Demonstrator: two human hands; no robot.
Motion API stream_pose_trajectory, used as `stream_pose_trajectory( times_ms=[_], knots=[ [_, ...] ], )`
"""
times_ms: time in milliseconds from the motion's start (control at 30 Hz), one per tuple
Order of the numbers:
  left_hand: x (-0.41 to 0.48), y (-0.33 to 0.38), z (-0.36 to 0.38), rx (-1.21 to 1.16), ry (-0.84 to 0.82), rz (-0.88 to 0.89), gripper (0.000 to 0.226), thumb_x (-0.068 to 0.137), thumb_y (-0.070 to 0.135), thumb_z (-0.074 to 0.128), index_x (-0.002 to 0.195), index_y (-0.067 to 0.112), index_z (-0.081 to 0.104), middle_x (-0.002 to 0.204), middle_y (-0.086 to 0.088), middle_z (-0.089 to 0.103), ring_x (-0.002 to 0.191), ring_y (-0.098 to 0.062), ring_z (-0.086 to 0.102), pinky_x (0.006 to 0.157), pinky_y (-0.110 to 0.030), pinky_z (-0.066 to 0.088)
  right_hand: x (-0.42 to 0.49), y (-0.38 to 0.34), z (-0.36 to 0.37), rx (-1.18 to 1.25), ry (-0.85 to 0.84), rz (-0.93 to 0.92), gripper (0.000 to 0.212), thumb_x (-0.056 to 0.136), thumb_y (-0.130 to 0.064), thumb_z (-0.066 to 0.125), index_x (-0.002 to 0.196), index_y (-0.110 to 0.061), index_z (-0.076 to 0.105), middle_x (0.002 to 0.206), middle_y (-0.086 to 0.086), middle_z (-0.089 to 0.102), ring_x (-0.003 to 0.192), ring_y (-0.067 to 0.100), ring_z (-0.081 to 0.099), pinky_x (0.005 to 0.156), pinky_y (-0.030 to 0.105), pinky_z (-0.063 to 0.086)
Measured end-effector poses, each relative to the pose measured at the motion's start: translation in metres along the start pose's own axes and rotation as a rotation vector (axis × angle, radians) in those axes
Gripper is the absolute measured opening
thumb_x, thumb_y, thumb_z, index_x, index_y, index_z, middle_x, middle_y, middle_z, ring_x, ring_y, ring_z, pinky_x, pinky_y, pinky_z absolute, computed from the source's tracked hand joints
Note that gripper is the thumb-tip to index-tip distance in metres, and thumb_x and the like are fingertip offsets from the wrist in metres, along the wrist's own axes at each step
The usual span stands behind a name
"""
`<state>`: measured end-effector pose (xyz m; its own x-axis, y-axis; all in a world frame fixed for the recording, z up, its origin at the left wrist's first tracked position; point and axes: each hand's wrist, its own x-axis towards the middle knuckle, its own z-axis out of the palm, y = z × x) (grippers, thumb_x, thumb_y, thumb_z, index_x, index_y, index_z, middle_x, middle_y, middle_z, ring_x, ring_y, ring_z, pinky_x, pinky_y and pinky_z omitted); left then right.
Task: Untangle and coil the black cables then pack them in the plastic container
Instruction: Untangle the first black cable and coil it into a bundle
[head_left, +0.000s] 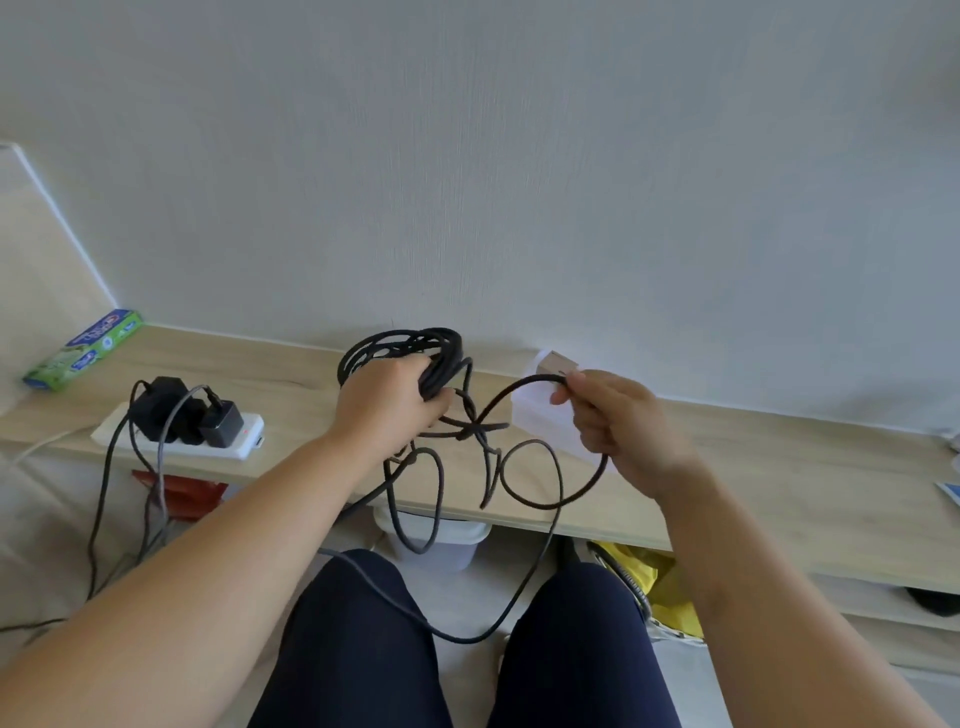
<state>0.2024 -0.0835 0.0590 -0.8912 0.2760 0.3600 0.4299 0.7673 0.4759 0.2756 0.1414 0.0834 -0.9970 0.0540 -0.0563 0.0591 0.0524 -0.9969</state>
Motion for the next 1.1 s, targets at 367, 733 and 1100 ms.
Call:
stream_pose_trajectory(
  times_ms=[367, 733, 1100],
  knots=[
    [-0.004, 0.007, 0.002, 0.014, -0.042, 0.110, 0.024, 0.084, 0.027, 0.068, 0.072, 0.017, 0.050, 0.062, 0.001, 0.059, 0.057, -0.018, 0.052, 0.047, -0.023, 0.033, 0.004, 0.021, -0.007, 0.353, 0.118, -0.008, 0.040, 0.097, -0.013, 0.033, 0.061, -0.010, 0.051, 0.045, -0.005, 0.023, 0.041, 0.009, 0.018, 0.043, 0.022, 0.014],
    [0.011, 0.010, -0.043, -0.981, 0.163, -0.518, 0.017, 0.090, 0.028, 0.061, 0.085, 0.013, 0.066, 0.057, 0.005, 0.067, 0.042, -0.008, 0.042, 0.041, -0.018, 0.030, 0.010, 0.042, -0.042, -0.658, 0.225, 0.325, 0.033, 0.100, -0.026, 0.043, 0.106, -0.002, 0.064, 0.087, 0.011, 0.065, 0.066, 0.020, 0.051, 0.065, 0.035, 0.044],
    [0.034, 0.066, -0.061, -0.743, 0.202, -0.456, 0.033, 0.093, 0.042, 0.055, 0.078, 0.014, 0.065, 0.045, 0.011, 0.055, 0.045, -0.010, 0.042, 0.045, -0.022, 0.030, -0.017, -0.032, 0.020, 0.157, -0.228, 0.127, 0.048, 0.087, -0.053, 0.052, 0.123, -0.021, 0.055, 0.122, 0.004, 0.065, 0.109, 0.022, 0.064, 0.095, 0.042, 0.050]
  ],
)
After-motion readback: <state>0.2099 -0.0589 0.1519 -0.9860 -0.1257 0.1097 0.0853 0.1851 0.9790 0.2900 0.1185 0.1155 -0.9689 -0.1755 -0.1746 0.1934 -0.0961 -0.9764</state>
